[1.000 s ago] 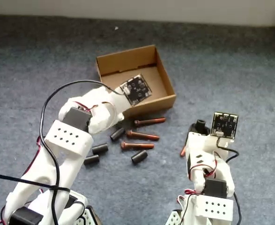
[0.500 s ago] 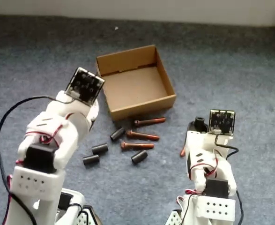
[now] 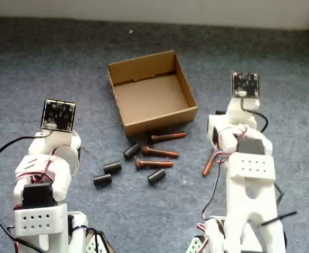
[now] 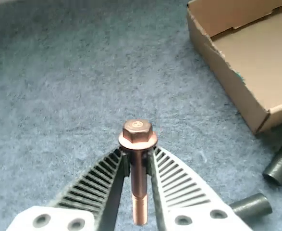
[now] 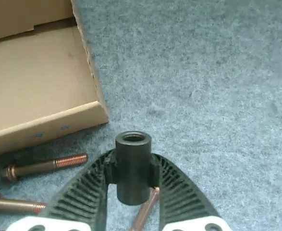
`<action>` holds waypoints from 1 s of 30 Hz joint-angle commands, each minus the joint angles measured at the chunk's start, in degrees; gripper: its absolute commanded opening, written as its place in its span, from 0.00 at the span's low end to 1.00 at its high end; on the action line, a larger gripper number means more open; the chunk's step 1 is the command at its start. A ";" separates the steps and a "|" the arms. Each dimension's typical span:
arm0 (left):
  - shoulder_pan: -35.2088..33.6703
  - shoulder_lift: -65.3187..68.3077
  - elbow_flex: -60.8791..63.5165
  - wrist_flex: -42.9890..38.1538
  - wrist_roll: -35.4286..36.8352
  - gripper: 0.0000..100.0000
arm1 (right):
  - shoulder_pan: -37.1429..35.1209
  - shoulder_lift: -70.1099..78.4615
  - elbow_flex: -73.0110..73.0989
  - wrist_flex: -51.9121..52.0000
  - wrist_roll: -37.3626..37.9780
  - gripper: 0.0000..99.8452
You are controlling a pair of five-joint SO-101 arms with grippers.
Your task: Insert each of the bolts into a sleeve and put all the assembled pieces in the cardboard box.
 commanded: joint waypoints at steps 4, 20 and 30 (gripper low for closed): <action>-5.85 -5.14 7.96 -7.03 5.01 0.01 | -0.48 25.63 -22.46 -0.22 5.98 0.01; -7.78 -13.41 12.35 -6.86 5.98 0.01 | -5.58 50.33 -44.53 8.04 11.52 0.01; -7.87 -13.32 12.35 -6.86 5.98 0.01 | -10.33 44.53 -44.35 17.36 11.16 0.01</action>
